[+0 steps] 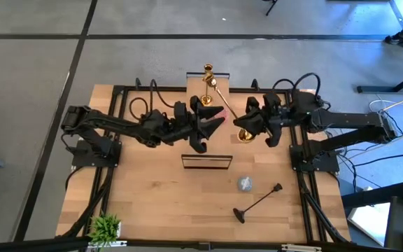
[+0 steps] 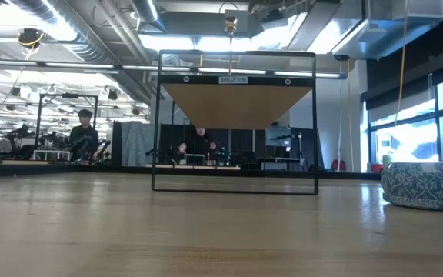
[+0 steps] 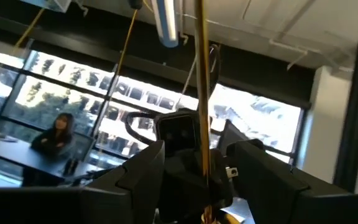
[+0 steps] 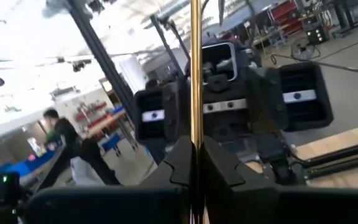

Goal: Pick & Place candle stick holders
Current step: Put the gold candle holder on the shelf

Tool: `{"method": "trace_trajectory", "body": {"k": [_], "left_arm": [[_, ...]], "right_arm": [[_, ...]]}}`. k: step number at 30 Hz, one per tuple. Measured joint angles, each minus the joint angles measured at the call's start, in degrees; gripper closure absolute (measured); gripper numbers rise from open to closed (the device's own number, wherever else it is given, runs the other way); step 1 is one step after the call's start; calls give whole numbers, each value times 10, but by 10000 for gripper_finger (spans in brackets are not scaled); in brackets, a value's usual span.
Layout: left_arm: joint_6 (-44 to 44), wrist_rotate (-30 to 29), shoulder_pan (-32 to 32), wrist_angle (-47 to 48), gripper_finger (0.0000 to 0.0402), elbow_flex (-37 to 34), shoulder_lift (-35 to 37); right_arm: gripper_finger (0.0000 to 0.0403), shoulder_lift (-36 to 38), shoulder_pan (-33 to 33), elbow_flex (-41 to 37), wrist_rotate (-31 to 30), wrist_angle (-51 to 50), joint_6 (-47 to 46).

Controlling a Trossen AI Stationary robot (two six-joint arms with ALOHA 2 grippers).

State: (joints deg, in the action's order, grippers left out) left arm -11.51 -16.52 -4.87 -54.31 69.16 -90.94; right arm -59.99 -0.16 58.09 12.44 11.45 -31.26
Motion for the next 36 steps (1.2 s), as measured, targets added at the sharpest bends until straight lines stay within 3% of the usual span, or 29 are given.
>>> {"method": "trace_trajectory", "body": {"k": [9, 27, 36], "left_arm": [[-30, -4, 23, 37, 208, 13, 0], [-73, 39, 33, 40, 210, 13, 0], [-78, 38, 33, 40, 264, 13, 0]], "right_arm": [[387, -9, -37, -23, 58, 39, -39], [387, -30, -44, -23, 64, 42, -40], [387, -38, -47, -23, 62, 39, -43]]}}
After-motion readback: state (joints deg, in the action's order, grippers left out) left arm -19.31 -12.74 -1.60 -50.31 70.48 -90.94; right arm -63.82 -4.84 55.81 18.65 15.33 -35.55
